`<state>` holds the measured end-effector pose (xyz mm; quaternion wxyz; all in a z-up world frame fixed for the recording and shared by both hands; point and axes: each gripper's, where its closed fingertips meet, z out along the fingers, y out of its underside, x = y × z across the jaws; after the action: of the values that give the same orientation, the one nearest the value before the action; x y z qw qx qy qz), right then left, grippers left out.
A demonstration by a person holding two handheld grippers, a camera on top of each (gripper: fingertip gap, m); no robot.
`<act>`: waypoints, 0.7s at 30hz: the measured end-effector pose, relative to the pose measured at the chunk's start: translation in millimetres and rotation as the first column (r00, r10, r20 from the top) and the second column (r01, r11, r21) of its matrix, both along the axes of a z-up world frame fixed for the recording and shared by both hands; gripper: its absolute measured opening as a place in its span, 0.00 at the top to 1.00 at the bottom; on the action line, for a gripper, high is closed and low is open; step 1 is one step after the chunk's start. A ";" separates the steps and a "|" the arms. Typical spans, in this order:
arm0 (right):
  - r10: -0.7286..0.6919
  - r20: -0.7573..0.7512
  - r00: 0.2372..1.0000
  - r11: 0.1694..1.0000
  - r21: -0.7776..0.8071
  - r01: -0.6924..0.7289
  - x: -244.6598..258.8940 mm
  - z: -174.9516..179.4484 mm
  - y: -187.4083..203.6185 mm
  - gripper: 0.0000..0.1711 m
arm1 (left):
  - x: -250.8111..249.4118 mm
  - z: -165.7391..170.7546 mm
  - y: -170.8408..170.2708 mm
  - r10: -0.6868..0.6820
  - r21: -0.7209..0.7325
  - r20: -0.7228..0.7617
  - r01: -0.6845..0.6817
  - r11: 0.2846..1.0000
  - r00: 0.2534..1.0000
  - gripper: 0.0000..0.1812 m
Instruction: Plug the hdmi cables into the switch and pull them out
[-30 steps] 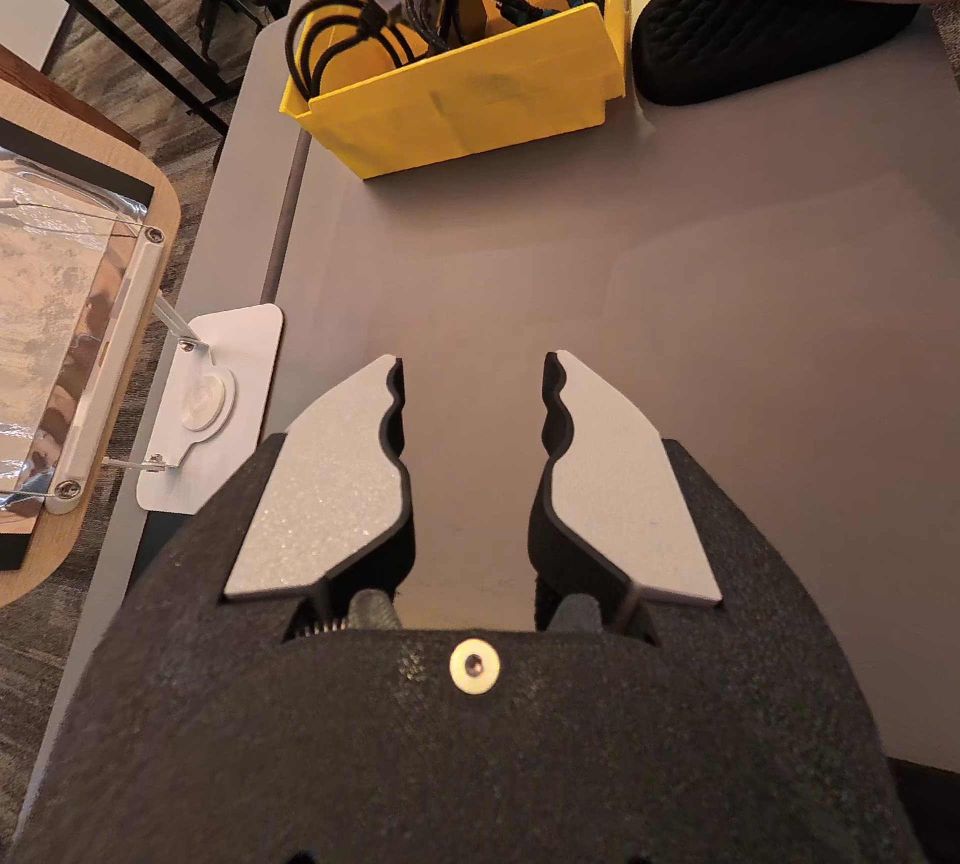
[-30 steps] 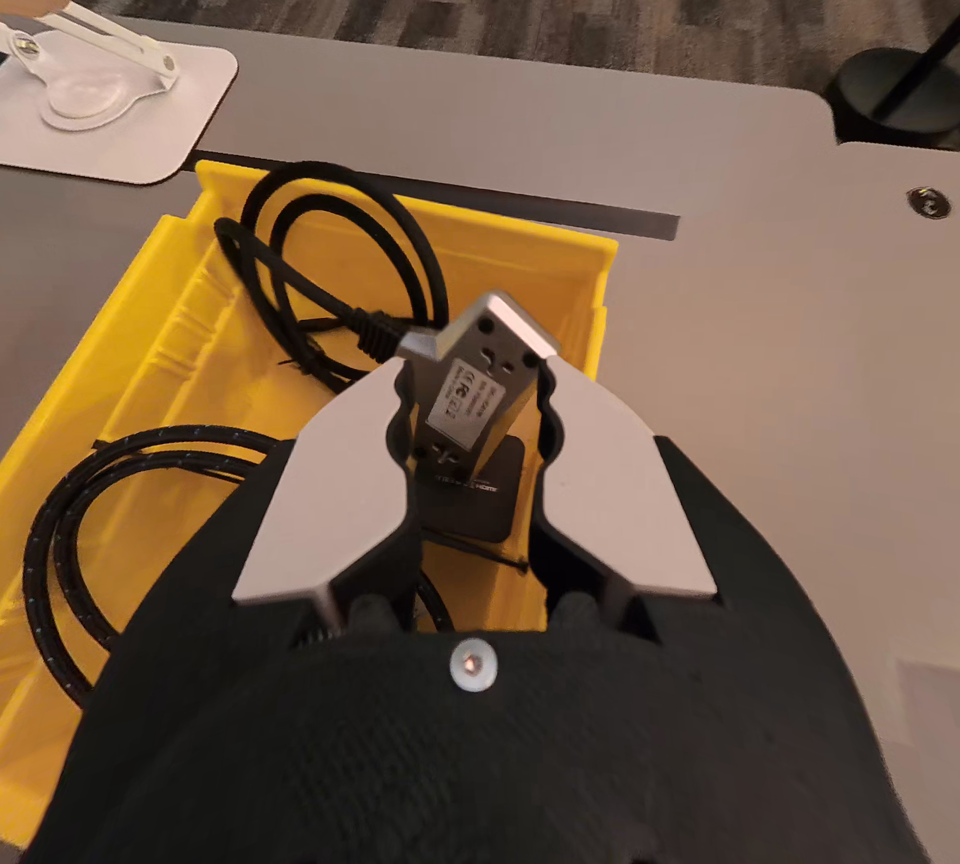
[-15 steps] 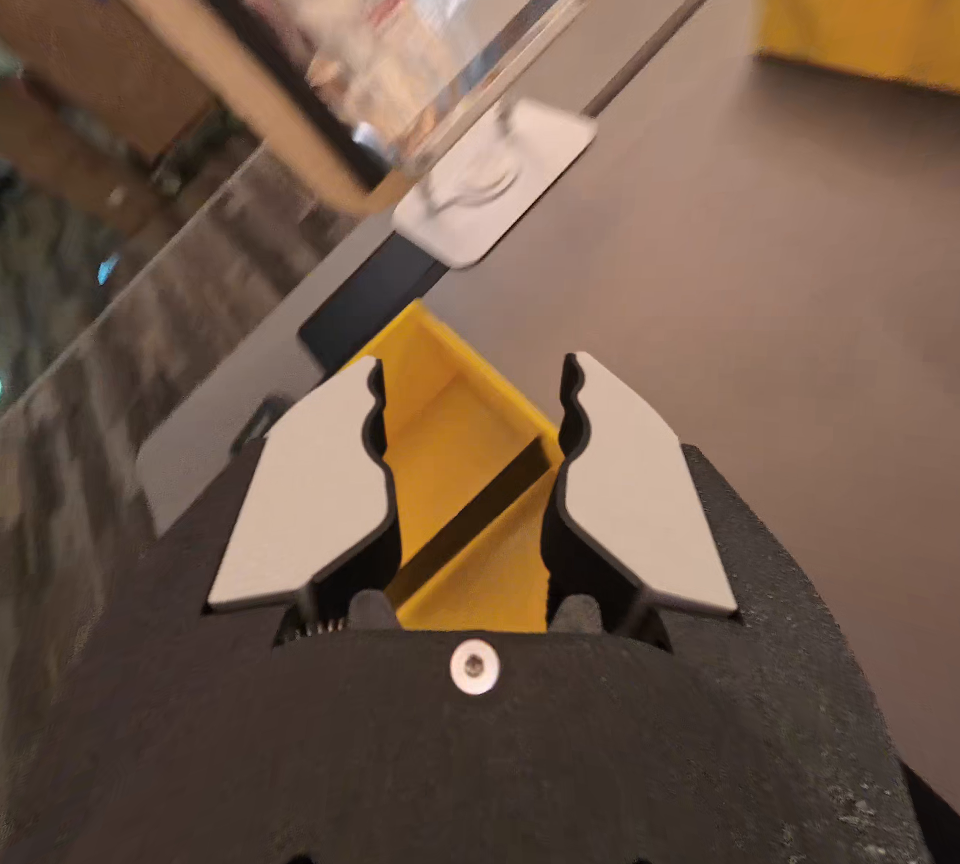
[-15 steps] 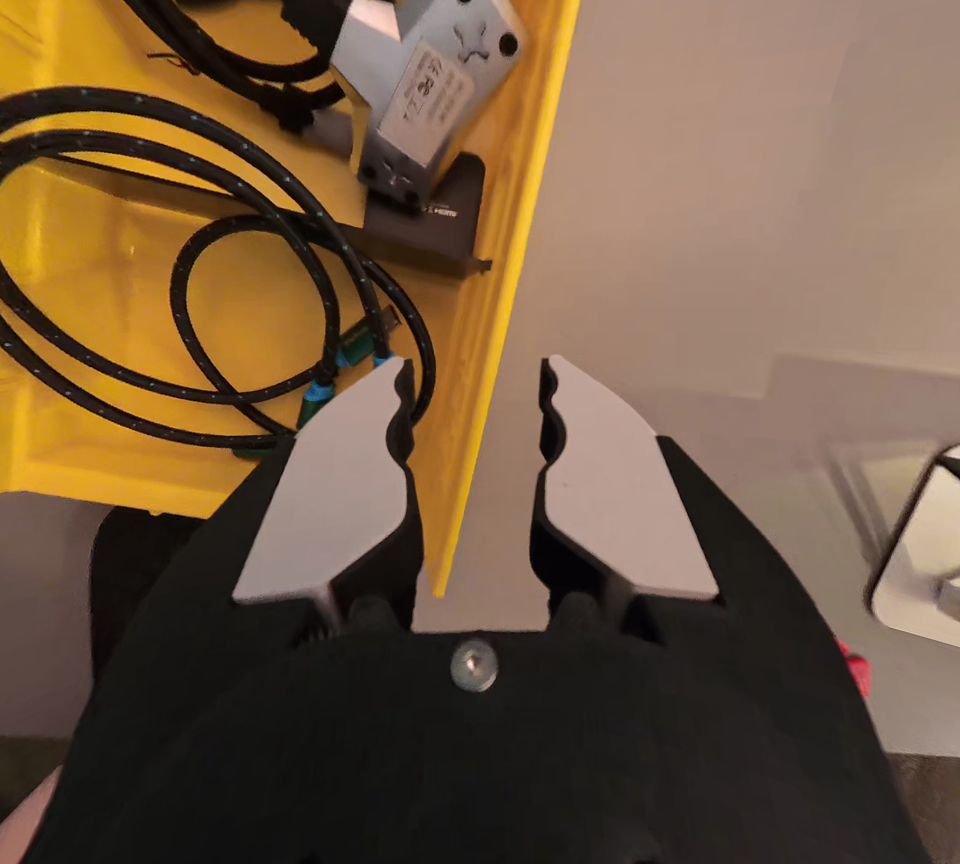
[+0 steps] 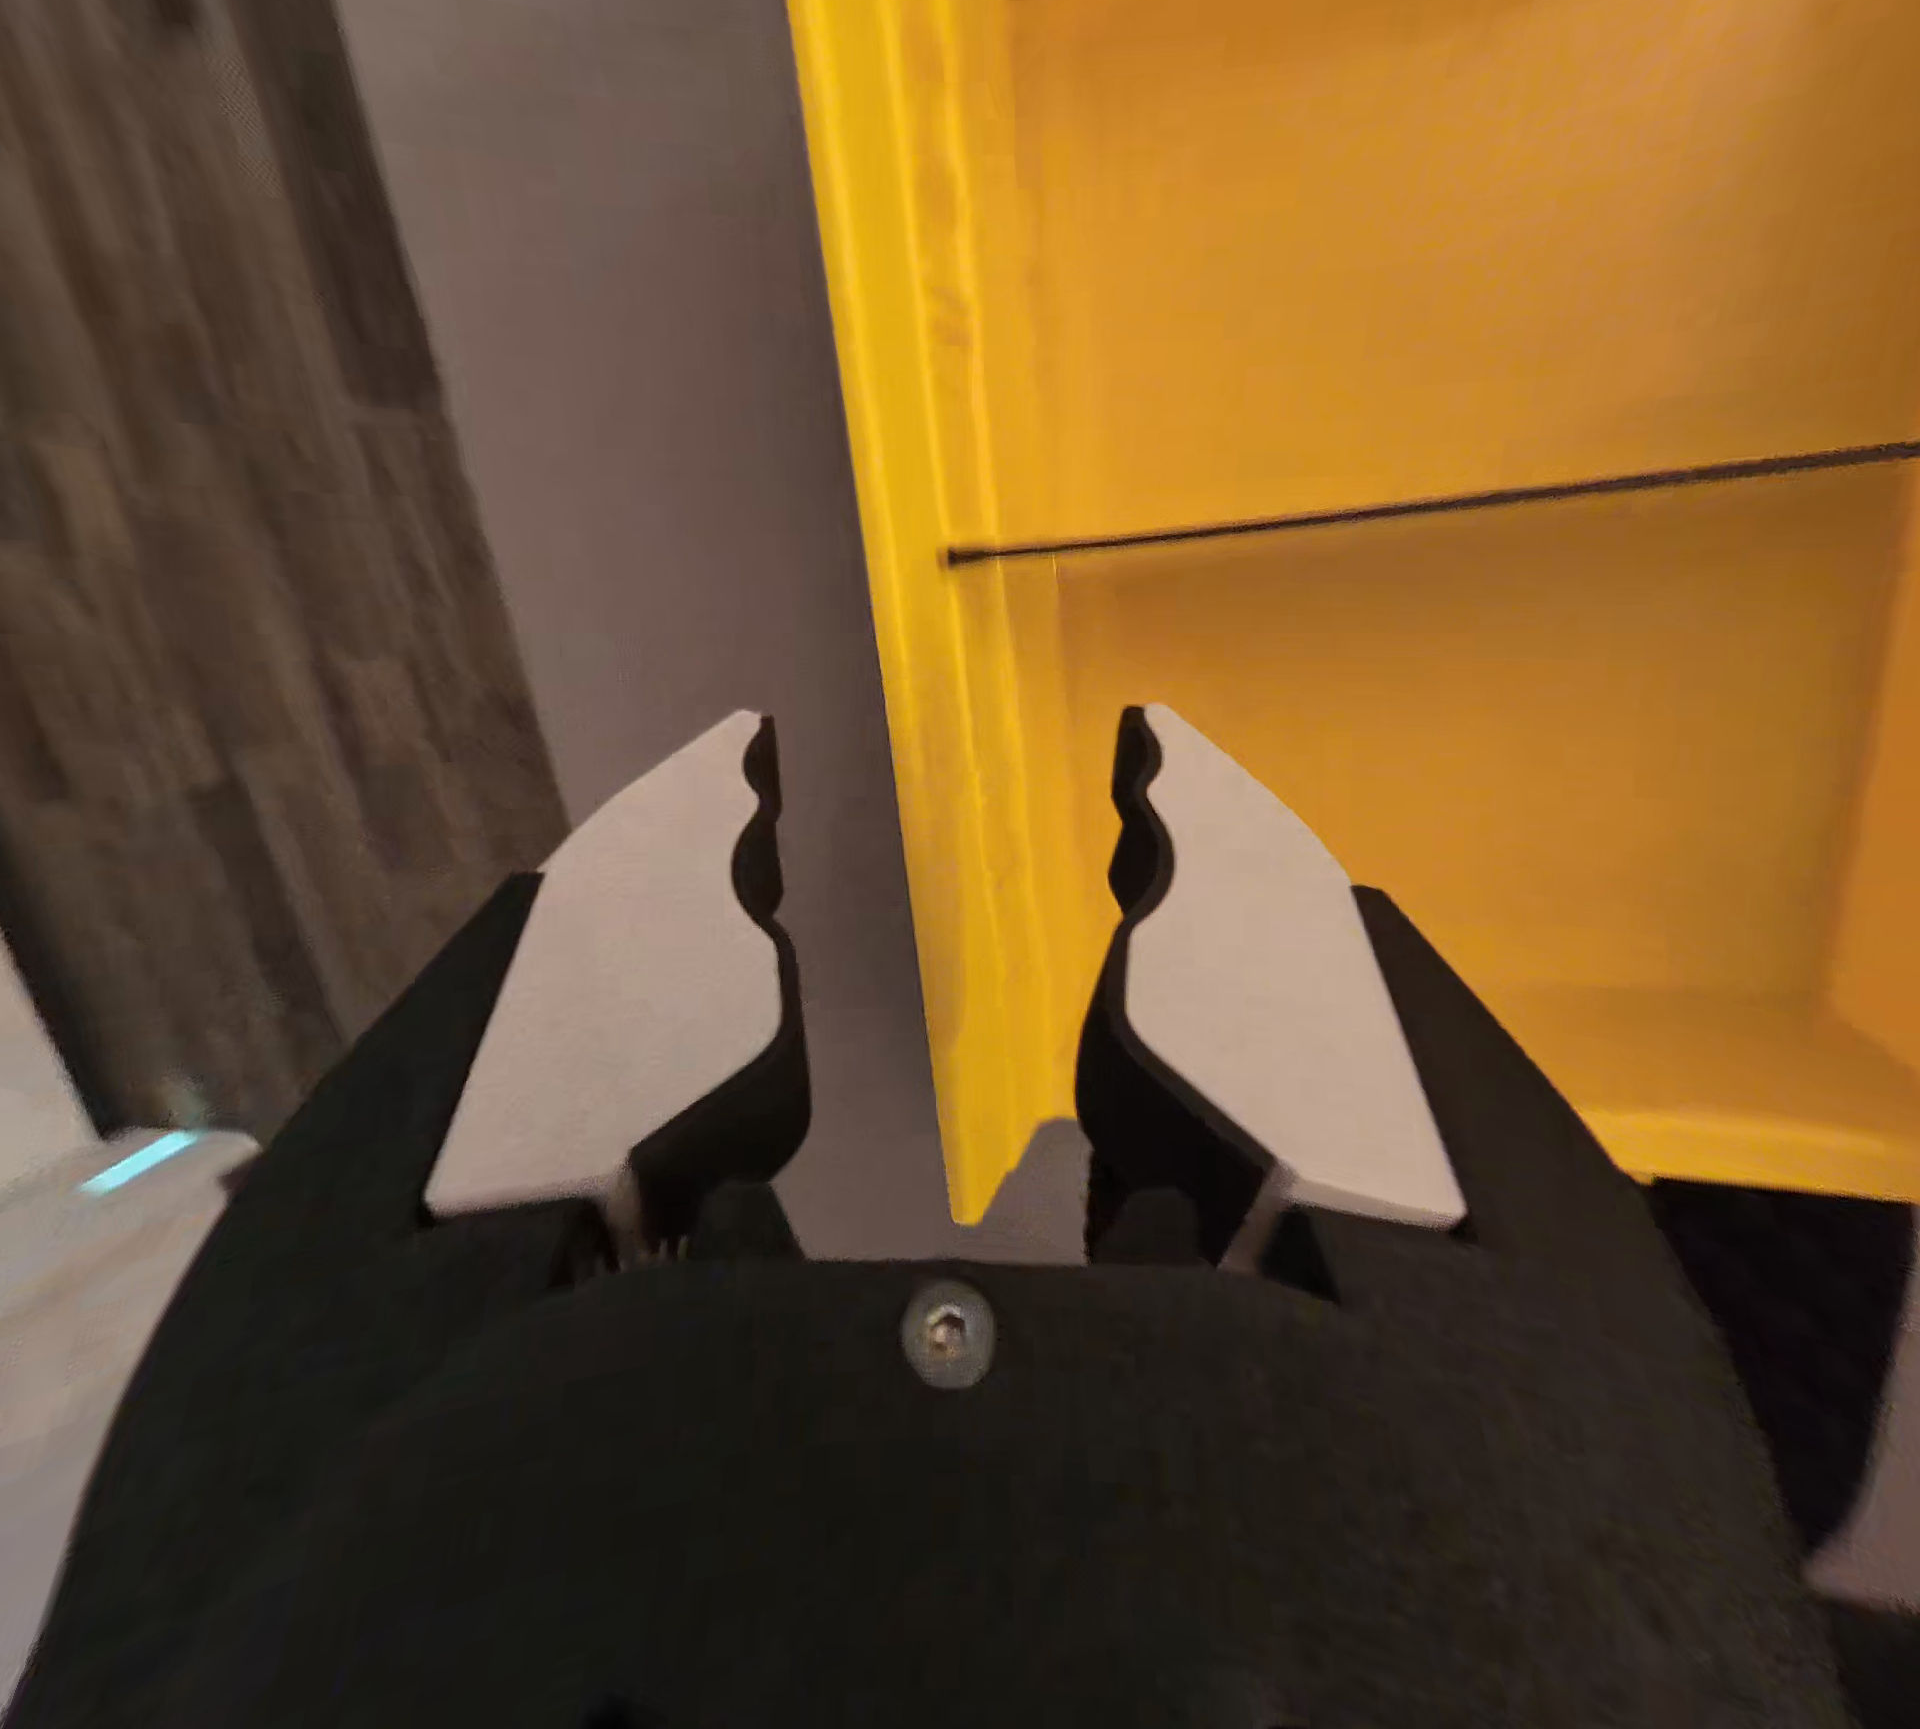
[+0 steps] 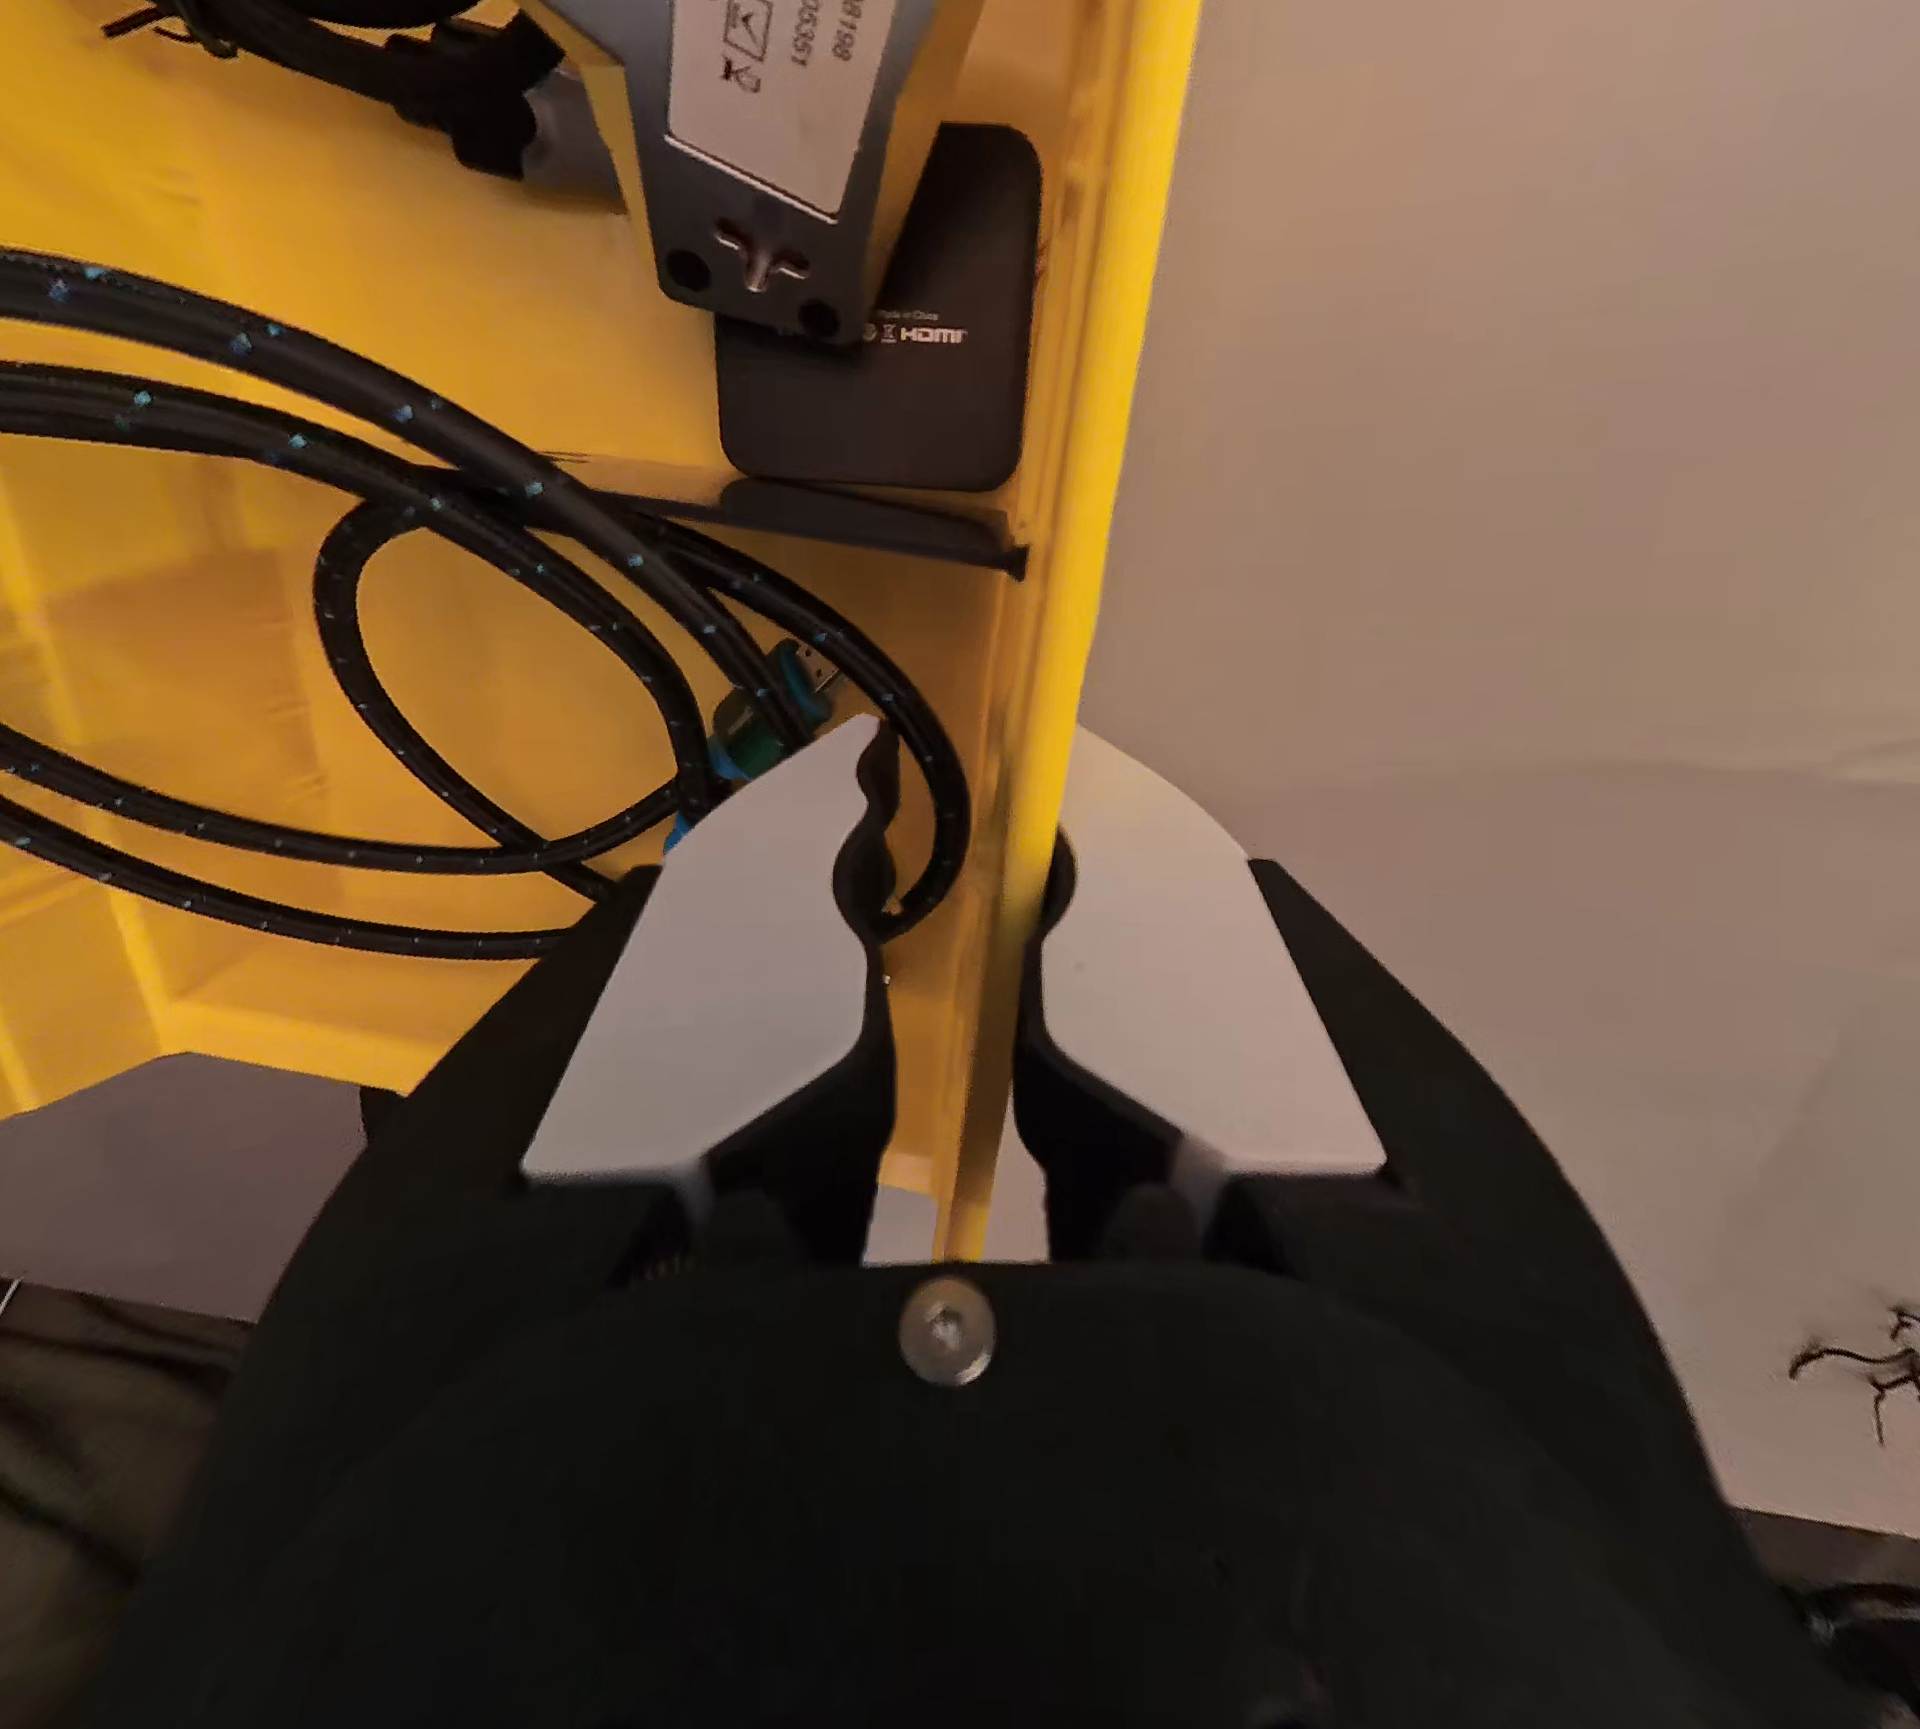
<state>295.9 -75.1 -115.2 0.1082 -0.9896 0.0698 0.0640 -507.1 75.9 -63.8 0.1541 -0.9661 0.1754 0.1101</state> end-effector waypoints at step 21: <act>0.141 -0.046 0.989 0.984 -0.104 -0.145 -74.5 1.3 19.5 0.88 | 39.4 -41.6 -28.2 0.031 -0.323 0.128 0.012 0.946 0.991 0.94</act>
<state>221.4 -55.6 -113.8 0.0488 -0.9950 0.0038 0.0866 -467.7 47.7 -105.4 0.0047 -0.9843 0.1757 0.0170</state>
